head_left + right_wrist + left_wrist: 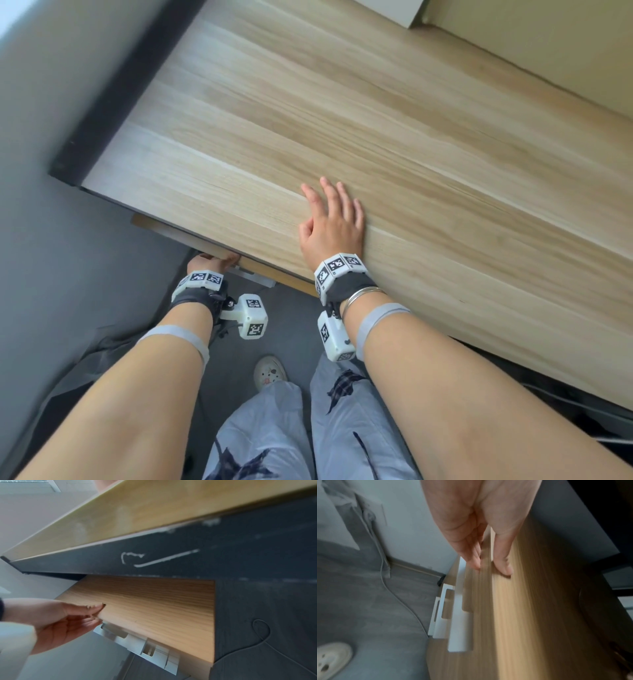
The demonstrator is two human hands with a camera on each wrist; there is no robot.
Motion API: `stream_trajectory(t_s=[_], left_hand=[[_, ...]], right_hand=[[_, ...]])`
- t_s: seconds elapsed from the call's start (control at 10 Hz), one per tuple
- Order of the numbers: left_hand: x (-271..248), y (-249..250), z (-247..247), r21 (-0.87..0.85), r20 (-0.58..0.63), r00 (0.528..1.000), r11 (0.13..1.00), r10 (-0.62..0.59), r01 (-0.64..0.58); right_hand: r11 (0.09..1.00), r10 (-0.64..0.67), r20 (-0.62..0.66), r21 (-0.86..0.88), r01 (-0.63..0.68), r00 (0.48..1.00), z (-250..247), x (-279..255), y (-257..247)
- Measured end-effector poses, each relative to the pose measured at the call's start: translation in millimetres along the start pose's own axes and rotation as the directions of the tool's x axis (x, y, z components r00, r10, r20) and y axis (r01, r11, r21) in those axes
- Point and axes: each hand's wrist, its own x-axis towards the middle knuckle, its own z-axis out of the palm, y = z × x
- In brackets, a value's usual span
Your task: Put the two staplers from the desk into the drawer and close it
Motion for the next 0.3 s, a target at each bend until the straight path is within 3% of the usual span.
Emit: stream_trajectory(t_s=[0.1,0.3], left_hand=[[-1.5,-7.9,-6.7,-0.091,0.08,0.995,0.994,0.064,-0.057],[-34.1,-14.1,-32.8,0.05,0.131,0.98,0.986,0.152,-0.16]], right_hand=[[1.0,0.009,0.017,0.019,-0.009,1.0,-1.5,1.5,1.3],[0.995,-0.019,0.175,0.095,0.002,0.984,-15.5,2.7,4.0]])
